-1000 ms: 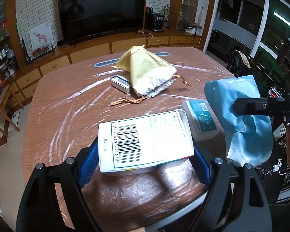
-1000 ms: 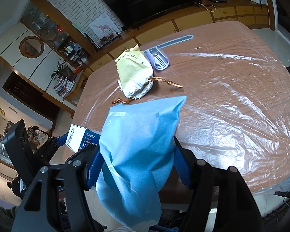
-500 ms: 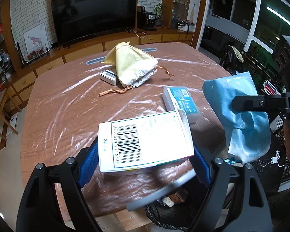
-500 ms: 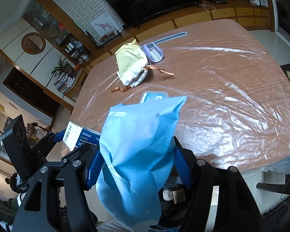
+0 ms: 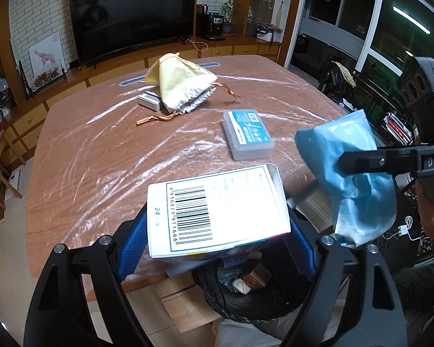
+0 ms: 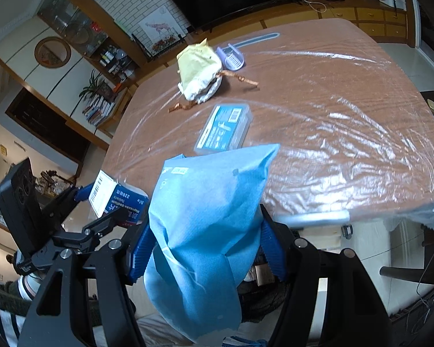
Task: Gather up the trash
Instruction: 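Carry the blue bag and white box over the black bin with both tools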
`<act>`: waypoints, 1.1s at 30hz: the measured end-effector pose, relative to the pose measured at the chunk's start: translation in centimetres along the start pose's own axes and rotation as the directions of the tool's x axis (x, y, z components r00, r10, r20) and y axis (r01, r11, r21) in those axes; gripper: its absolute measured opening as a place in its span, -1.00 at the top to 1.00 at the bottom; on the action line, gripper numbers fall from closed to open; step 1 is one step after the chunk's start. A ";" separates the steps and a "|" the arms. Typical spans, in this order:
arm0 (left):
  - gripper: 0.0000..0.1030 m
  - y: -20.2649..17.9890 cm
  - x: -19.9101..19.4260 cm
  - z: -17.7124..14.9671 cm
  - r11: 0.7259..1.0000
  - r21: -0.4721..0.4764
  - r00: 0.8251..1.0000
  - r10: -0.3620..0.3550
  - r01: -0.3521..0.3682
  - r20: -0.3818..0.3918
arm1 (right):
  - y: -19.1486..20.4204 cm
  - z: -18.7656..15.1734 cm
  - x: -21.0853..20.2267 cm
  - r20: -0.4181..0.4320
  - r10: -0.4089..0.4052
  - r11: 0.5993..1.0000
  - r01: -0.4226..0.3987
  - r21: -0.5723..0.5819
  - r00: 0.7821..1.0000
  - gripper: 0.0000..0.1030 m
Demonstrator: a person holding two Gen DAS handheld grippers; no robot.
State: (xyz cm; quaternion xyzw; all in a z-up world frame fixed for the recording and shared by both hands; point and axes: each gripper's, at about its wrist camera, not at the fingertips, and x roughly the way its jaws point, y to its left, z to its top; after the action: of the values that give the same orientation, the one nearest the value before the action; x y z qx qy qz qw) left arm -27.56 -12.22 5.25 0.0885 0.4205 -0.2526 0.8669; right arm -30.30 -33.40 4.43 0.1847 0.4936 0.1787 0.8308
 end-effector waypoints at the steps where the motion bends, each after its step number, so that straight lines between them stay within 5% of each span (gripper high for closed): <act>1: -0.64 -0.2 -0.1 -0.2 1.000 0.007 1.000 0.000 0.000 -0.003 | 0.1 -0.2 0.1 -0.005 -0.004 1.000 0.004 -0.005 1.000 -0.25; 33: -0.64 -4.9 2.6 -5.4 0.994 0.092 0.988 -0.048 0.062 -0.146 | -1.1 -6.4 2.1 -0.152 -0.076 0.997 0.071 -0.035 0.985 -0.25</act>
State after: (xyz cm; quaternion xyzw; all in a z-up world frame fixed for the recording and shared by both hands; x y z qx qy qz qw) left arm -32.42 -15.35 0.16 0.1364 0.4713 -0.2895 0.8218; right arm -34.86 -32.54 -0.56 0.1397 0.5598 0.1688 0.7991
